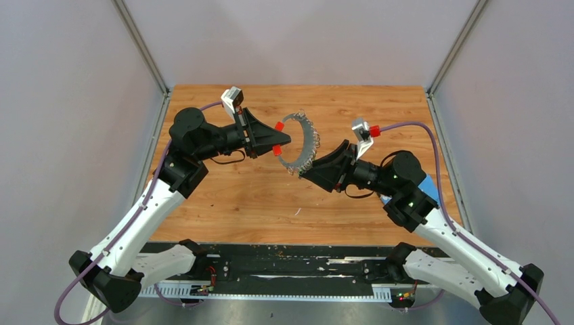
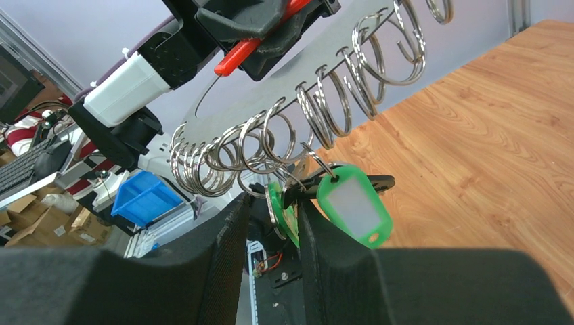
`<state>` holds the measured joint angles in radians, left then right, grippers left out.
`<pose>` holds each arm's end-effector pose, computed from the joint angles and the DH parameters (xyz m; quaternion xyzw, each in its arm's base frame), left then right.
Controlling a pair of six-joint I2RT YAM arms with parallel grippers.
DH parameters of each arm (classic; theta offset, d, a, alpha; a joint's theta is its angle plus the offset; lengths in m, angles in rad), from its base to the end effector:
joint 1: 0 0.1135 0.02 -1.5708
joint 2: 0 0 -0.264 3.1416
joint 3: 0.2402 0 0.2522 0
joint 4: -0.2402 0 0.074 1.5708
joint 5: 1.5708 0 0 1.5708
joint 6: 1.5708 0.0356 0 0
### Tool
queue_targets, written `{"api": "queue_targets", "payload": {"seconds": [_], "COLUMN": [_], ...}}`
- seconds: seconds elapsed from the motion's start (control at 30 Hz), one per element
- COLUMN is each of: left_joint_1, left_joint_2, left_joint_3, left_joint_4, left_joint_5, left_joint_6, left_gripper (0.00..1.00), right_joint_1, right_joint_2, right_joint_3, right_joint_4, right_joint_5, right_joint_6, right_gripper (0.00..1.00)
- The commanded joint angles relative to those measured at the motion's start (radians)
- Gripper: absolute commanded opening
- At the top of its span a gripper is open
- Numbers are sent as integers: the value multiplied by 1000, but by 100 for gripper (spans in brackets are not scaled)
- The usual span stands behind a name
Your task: Remove the keys from the keyring
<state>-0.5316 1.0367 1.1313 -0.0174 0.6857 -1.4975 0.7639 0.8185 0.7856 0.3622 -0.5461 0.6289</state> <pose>0.1826 -0.1335 0.4314 -0.0786 0.6812 -0.7075 0.1710 0.1210 0.1415 0.3919 -0.2566 0.5440 0.6228 0.5003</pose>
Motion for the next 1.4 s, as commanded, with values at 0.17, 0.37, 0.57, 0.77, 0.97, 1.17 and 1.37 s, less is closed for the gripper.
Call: {"api": "queue_targets", "payload": {"seconds": [0.17, 0.37, 0.57, 0.77, 0.97, 1.17, 1.37], "left_joint_1": [-1, 0, -1, -1, -1, 0, -1], "left_joint_2": [-22, -20, -19, -22, -28, -32, -38], "left_joint_3": [-13, -16, -19, -25, -22, -31, -33], "left_joint_4": [-12, -12, -12, -12, -13, -13, -13], "left_joint_5": [25, 23, 20, 21, 21, 20, 21], "left_joint_6": [-26, -23, -23, -20, -21, -21, -23], "left_gripper": [0, 0, 0, 0, 0, 0, 0], "right_joint_1": [38, 43, 43, 43, 43, 43, 43], "right_joint_2": [5, -42, -79, -91, -98, -79, -84], "right_joint_3": [-41, -66, -76, -88, -100, -101, -103], "right_joint_4": [108, 86, 61, 54, 30, 63, 74], "right_joint_5": [-6, 19, 43, 59, 79, 77, 68], "right_joint_6": [27, 33, 41, 49, 49, 61, 63], "right_gripper": [34, 34, 34, 34, 34, 32, 31]}}
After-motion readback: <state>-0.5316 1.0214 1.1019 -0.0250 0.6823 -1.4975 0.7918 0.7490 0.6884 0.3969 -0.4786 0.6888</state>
